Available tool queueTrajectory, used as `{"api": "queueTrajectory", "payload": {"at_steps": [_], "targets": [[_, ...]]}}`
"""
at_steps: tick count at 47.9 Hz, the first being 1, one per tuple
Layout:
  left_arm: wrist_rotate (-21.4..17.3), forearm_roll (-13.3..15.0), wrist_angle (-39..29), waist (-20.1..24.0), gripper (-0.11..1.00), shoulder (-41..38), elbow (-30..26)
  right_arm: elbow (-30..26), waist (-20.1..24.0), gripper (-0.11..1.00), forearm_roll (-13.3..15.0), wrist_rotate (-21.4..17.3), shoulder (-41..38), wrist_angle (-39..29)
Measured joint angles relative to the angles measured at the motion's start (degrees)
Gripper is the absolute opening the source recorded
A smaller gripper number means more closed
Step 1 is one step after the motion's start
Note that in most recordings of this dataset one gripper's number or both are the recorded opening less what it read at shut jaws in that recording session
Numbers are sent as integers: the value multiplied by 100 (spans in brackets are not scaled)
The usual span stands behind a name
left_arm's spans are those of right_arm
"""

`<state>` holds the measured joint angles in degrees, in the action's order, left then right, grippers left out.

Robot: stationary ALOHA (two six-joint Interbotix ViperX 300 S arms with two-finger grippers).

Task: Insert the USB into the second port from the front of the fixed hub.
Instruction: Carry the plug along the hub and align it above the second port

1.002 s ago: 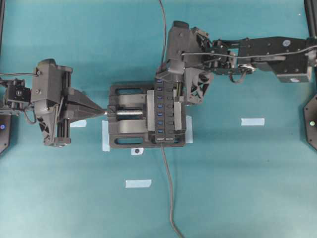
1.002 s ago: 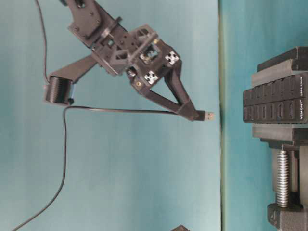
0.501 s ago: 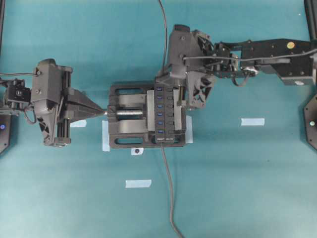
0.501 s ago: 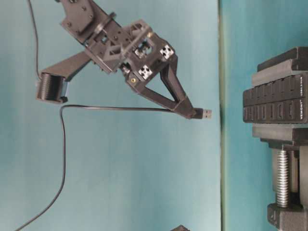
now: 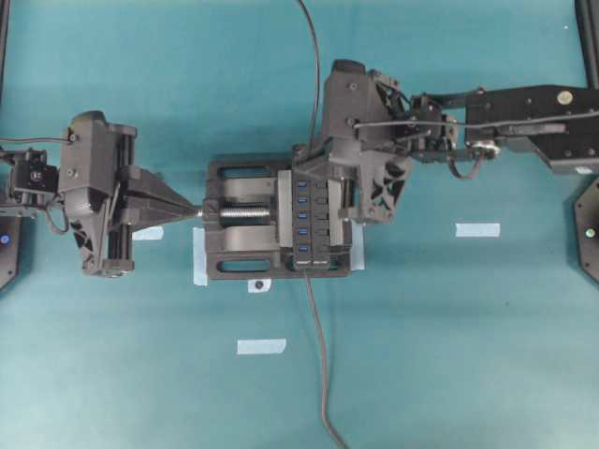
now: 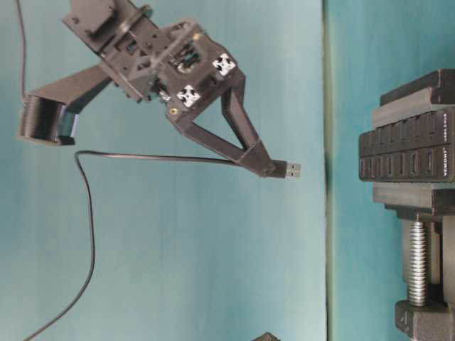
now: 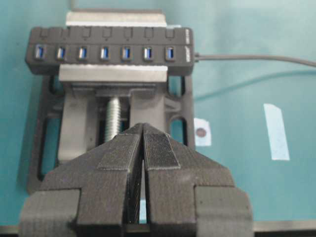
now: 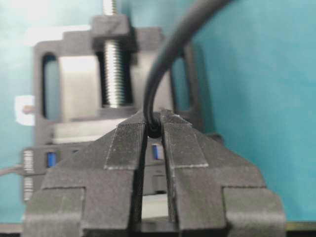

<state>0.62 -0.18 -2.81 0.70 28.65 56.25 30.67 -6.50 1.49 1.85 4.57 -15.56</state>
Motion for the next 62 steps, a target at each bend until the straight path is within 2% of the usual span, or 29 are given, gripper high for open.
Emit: {"api": "queueTrajectory", "payload": {"at_steps": [21,36,62], "targets": [[0,0,0,0,0,0,9,-9,255,4,0,-26,0,18],[0,0,0,0,0,0,9,18,431,4,-9,-281,-44,0],[0,0,0,0,0,0,9,26,633,4,-9,-308,-422,18]]}}
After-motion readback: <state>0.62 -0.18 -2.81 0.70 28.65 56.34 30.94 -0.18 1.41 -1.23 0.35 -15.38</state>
